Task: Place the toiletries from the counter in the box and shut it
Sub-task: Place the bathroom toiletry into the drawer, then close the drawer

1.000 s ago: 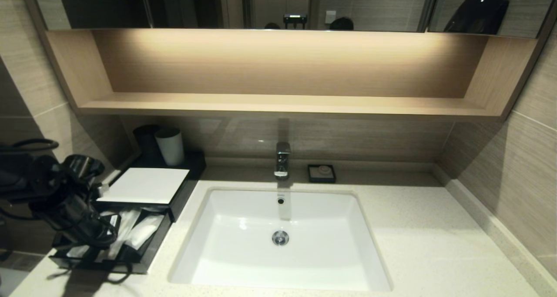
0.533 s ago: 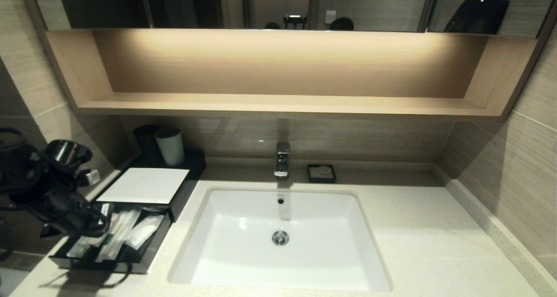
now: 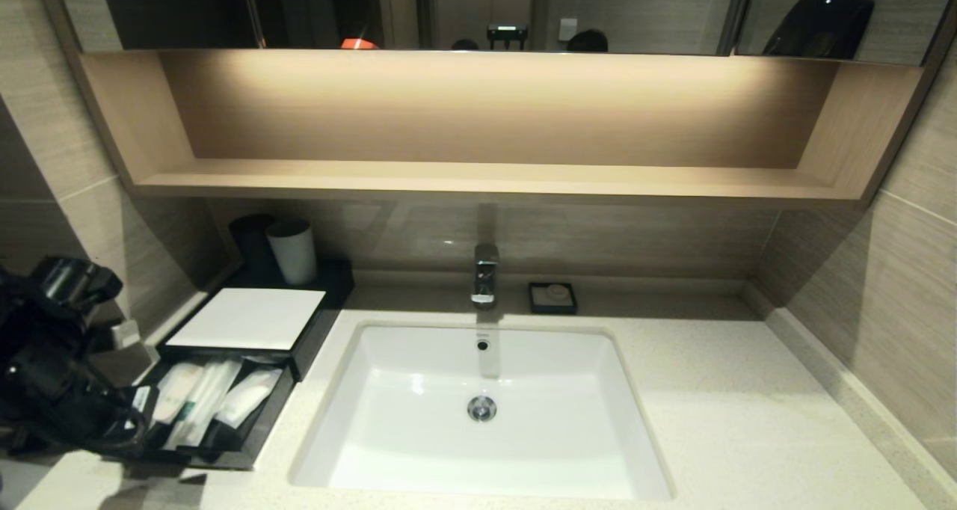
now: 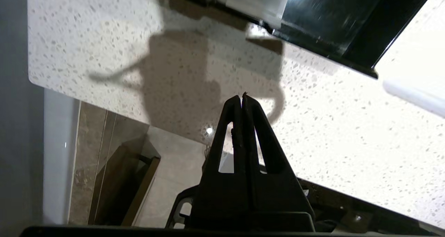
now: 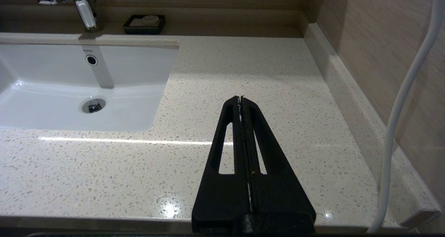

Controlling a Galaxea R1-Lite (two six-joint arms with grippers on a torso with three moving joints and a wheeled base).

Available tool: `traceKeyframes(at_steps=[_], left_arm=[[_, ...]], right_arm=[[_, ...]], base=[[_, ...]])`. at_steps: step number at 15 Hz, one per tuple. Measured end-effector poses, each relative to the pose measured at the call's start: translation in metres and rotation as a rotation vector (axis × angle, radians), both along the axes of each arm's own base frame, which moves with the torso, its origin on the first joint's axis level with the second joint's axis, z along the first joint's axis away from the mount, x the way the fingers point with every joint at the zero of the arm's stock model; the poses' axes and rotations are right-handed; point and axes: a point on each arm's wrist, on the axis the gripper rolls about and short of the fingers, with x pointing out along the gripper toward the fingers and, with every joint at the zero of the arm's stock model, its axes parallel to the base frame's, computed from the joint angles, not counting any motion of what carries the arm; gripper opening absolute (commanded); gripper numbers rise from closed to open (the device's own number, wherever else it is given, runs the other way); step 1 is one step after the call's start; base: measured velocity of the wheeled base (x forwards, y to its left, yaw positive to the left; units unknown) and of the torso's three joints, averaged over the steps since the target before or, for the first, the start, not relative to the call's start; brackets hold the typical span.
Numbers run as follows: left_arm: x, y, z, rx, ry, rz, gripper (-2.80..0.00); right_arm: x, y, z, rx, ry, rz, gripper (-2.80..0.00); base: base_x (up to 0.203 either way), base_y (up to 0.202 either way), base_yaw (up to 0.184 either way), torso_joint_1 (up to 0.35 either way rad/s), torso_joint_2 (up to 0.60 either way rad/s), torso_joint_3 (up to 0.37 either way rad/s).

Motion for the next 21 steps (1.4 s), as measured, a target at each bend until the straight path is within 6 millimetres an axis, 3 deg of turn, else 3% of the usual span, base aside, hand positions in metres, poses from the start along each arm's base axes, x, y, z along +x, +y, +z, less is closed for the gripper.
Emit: traceKeyframes(at_steps=[8, 21], left_arm=[[-0.021, -0.002, -0.027, -0.008, 0.051, 0.014, -2.80], [0.000, 0.005, -0.064, 0.015, 0.032, 0.025, -2.80]], right_arm=[[0.000, 0.000, 0.000, 0.000, 0.000, 0.000, -2.80], [0.000, 0.000, 0.000, 0.000, 0.000, 0.001, -2.80]], base=[[0.000, 0.000, 0.000, 0.000, 0.00, 0.000], [0.000, 0.000, 0.000, 0.000, 0.00, 0.000]])
